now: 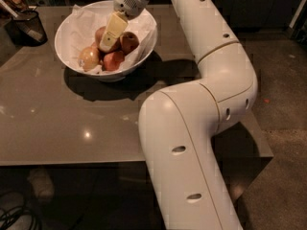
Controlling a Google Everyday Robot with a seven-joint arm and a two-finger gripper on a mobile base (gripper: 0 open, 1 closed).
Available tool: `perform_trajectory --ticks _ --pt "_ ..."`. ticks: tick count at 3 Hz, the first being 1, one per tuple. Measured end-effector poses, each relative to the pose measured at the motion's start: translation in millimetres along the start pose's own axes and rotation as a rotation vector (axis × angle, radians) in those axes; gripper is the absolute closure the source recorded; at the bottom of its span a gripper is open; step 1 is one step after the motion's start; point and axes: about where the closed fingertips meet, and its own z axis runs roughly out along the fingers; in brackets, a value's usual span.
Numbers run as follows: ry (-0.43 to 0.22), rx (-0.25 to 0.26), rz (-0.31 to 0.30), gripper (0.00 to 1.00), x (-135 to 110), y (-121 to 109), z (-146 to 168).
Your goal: Pick apple from white bowl
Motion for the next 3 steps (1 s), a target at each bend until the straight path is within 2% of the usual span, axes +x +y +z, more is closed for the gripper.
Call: perform_trajectory --ticks 2,3 --pt "-0.008 -0.019 0.018 0.19 5.0 -2.7 7.5" --pt "-0.010 -0.025 0.024 0.37 6.7 -3.3 9.5"
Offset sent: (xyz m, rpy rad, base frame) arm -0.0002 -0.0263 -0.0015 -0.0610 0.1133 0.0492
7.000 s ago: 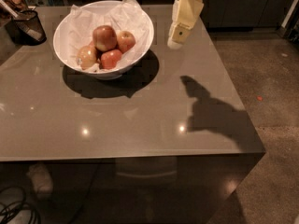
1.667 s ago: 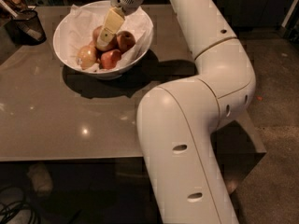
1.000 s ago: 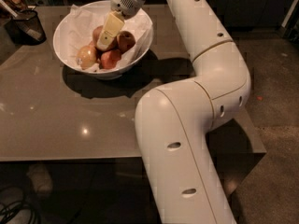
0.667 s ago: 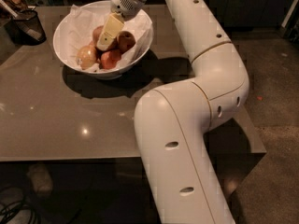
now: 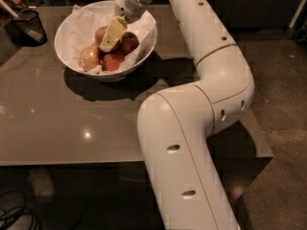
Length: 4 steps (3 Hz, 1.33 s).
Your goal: Pick apple from white bowl
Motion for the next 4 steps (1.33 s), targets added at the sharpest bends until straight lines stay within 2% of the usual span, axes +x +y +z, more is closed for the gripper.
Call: perform_trajectory --ticks 2,3,4 --pt "0.000 0.000 0.000 0.84 0.0 0.0 0.1" --pt "-0.022 0.029 0.002 1.00 -7.9 -7.6 2.1" --pt "-0.026 0.066 -0.019 1.00 -22.6 -2.9 -12.9"
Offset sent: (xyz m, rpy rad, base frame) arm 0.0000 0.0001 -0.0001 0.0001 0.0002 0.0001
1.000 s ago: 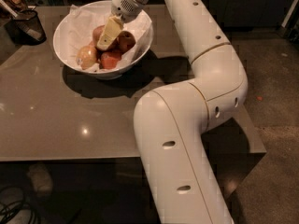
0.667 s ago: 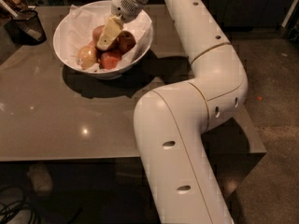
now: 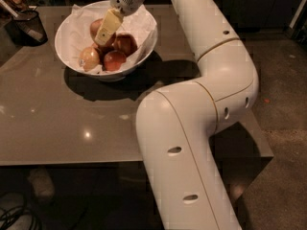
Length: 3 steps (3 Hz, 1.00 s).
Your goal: Pick apple from white bowl
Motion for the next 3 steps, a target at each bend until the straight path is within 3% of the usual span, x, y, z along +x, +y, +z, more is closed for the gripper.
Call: perform_trajectory --ticks 2,3 --pt "-0.025 0.040 -0.052 1.00 -26.2 17.0 -30.7" --pt "-0.045 0.033 -0.096 1.00 -37.9 33.4 -42.1"
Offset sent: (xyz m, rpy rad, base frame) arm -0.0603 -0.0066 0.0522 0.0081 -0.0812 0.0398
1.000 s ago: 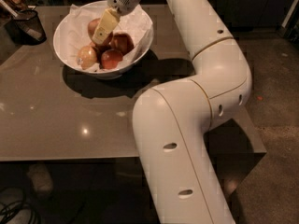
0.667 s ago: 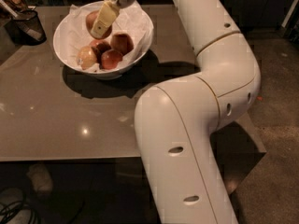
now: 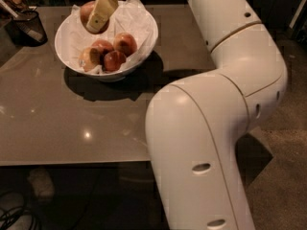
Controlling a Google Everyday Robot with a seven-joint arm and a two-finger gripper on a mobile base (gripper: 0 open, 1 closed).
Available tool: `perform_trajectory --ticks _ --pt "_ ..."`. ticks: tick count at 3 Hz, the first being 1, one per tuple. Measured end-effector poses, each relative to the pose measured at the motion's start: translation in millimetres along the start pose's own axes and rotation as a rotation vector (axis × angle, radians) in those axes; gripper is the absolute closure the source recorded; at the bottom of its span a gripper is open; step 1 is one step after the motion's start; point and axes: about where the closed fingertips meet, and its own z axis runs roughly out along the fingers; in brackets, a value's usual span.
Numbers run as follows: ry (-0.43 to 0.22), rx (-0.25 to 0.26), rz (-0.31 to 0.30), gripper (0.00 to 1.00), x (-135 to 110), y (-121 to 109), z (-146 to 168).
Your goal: Pick apple from white bowl
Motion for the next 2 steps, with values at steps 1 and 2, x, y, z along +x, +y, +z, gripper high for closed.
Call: perform_trajectory --ticks 1,2 --pt "-0.052 0.000 -0.046 1.00 -1.4 41.4 -22.5" --pt "-0.028 -0.040 -0.027 1.00 10.0 50.5 -2.7"
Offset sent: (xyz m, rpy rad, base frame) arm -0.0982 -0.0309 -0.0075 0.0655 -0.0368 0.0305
